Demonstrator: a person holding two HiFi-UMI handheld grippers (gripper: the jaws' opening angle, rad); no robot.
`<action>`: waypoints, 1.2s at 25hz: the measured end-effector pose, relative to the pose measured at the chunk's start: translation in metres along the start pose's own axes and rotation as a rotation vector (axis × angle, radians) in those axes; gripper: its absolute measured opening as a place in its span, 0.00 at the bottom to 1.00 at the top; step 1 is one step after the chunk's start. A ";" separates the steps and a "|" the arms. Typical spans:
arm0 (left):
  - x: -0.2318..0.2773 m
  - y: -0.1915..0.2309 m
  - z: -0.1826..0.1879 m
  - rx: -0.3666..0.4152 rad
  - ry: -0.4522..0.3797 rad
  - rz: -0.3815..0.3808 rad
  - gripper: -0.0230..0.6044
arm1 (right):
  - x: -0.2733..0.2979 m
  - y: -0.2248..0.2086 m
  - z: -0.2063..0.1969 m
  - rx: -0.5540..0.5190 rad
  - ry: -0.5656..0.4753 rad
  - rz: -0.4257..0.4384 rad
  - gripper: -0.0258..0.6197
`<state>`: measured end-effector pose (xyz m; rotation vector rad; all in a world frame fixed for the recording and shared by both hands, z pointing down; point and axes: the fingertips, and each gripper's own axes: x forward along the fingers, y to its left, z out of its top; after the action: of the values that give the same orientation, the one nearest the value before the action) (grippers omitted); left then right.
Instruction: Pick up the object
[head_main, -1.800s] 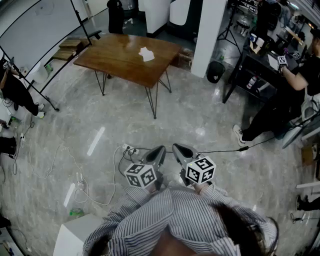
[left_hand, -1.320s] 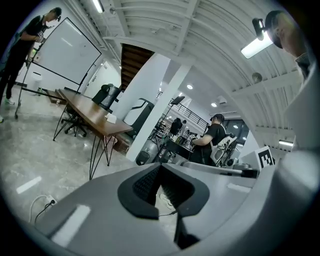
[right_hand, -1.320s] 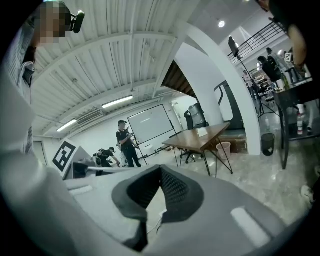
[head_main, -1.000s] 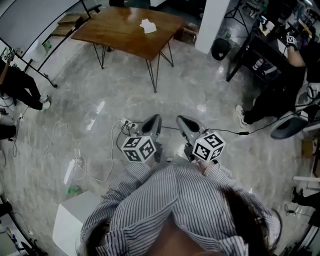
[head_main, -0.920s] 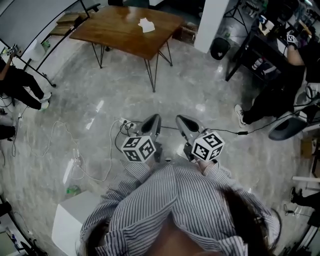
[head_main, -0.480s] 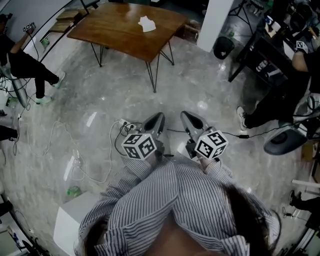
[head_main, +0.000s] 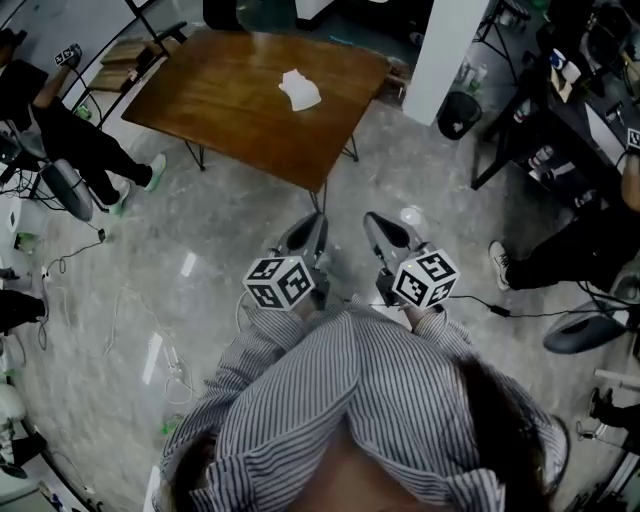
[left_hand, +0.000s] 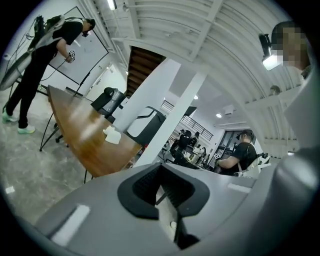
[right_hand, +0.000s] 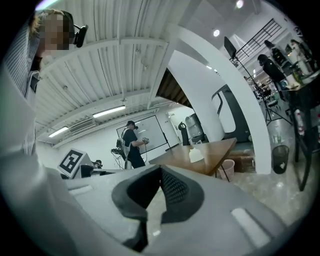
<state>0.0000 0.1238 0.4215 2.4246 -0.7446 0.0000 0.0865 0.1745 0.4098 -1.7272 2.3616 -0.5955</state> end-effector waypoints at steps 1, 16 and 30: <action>0.015 0.011 0.014 0.010 0.002 -0.004 0.05 | 0.021 -0.006 0.008 -0.010 0.003 0.004 0.04; 0.147 0.116 0.099 0.010 0.063 -0.014 0.05 | 0.195 -0.076 0.059 -0.092 0.090 0.038 0.04; 0.179 0.159 0.118 -0.047 0.007 0.109 0.05 | 0.274 -0.101 0.060 -0.286 0.313 0.217 0.06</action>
<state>0.0500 -0.1379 0.4415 2.3353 -0.8635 0.0331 0.1078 -0.1220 0.4247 -1.5391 2.9311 -0.5482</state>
